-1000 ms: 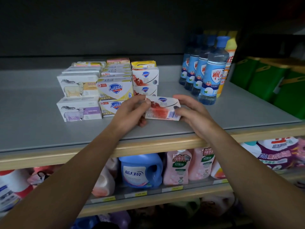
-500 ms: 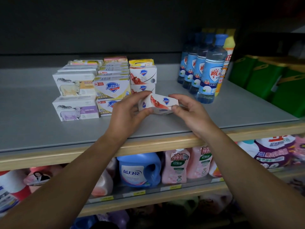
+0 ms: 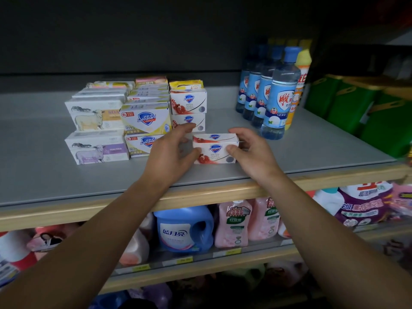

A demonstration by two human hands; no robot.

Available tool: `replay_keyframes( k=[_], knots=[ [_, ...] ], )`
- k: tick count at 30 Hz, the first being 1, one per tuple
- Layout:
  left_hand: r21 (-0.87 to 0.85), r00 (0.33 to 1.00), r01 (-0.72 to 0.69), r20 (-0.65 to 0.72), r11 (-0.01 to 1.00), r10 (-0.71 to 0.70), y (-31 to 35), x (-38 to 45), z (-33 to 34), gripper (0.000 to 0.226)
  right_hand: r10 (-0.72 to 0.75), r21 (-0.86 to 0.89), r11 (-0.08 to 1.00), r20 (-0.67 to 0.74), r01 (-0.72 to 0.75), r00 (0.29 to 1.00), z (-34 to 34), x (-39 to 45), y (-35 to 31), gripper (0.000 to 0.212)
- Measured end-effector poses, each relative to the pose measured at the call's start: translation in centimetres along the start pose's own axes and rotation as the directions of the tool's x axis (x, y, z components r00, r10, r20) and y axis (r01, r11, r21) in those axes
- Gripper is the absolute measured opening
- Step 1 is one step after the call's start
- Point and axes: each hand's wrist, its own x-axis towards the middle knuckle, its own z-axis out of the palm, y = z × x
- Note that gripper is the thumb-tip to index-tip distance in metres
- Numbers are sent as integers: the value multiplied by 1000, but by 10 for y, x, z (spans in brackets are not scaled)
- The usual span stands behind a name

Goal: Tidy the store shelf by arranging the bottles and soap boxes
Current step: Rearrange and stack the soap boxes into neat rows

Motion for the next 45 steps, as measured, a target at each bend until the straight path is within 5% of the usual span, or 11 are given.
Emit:
replay_keyframes(
  k=[3,6,13,18,33,39,43,45],
  knots=[
    [221,984,-175,50,959,168,3,3,3,53,4,-137,991,11,-2,1000,-5,1,-5,43],
    [338,975,-216,115,916,188,8,11,12,47,18,-350,937,15,-11,1000,-29,0,1,46],
    [461,982,-183,125,868,140,20,46,60,42,183,-817,574,70,-48,981,-98,4,31,64],
    [627,980,-193,166,755,112,20,90,105,49,179,-854,521,107,-2,978,-94,7,37,67],
    [659,995,60,16,750,-94,-15,175,164,43,146,-810,585,148,35,978,-101,11,43,64],
    [677,997,60,-6,734,-76,-31,190,173,43,123,-798,589,-66,-126,990,-134,42,55,65],
    [685,992,118,-48,719,-118,-36,203,181,43,228,-835,532,-18,-140,974,-134,50,74,74],
    [656,990,137,-58,742,-131,-39,208,185,43,196,-797,585,-44,-153,980,-134,57,77,72]
  ],
)
